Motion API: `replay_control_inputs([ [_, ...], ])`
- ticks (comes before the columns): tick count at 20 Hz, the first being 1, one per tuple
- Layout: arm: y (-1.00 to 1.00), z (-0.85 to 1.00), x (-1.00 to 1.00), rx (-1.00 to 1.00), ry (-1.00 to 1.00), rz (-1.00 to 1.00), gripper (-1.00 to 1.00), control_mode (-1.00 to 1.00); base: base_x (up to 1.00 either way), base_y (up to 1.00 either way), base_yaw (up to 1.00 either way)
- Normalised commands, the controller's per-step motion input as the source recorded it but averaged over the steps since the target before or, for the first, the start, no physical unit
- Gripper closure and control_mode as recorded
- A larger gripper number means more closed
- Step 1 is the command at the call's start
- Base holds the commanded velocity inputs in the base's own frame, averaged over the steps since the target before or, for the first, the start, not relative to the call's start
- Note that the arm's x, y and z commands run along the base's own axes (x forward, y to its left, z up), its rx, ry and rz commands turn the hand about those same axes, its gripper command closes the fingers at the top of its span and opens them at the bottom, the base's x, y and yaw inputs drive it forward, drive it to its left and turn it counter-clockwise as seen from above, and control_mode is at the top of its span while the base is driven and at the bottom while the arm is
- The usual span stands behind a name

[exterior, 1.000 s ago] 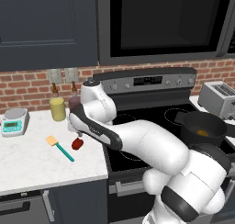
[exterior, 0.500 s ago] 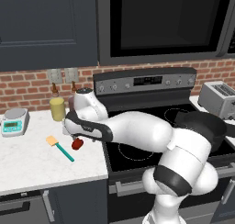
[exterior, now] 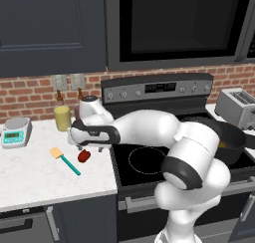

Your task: Put the bell pepper and avocado in the pot. Retrieve the spatula and lightly stir the vegetables in the pot.

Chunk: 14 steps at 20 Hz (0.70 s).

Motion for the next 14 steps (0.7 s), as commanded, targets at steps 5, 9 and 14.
replay_control_inputs([
  [5, 0.0, -0.18, 0.02, 0.0, 0.0, 0.0, -1.0, -1.0, 0.0, 0.0, 0.0],
  [9, 0.08, -0.2, 0.05, -0.01, 0.0, 0.0, -1.0, -1.0, 0.0, 0.0, 0.0],
  [14, 0.09, -0.13, 0.13, 0.0, 0.0, 0.0, -1.0, -1.0, 0.0, 0.0, 0.0],
])
